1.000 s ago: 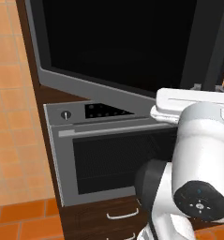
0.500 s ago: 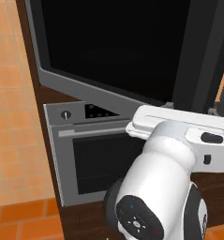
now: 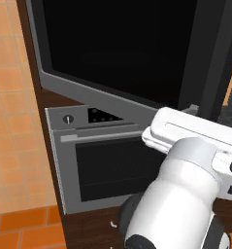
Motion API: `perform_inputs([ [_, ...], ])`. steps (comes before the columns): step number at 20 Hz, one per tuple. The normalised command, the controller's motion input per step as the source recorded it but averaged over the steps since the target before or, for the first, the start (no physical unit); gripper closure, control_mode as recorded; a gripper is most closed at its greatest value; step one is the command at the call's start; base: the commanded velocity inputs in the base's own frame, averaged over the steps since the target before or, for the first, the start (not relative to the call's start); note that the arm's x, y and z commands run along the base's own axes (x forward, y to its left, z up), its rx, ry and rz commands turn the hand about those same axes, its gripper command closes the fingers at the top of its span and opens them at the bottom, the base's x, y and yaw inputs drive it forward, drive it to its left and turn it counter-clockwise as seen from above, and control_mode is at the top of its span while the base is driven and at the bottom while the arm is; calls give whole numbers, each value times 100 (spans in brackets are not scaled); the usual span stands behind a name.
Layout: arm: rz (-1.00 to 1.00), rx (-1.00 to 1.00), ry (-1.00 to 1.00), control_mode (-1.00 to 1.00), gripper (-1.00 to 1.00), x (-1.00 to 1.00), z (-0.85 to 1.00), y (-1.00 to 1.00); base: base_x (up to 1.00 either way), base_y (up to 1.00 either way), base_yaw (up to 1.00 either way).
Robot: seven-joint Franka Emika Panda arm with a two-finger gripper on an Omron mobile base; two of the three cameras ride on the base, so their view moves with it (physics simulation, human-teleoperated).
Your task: Open the microwave, place the bowl with waffle inside the microwave, then close the microwave door and turn it on.
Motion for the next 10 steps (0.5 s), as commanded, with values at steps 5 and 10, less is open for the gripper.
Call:
perform_inputs([
  [5, 41, 7, 17, -100, -100, -38, 1, -43, 0, 0, 0],
  [10, 66, 15, 31, -100, -100, 3, -6, -27, 0, 0, 0],
])
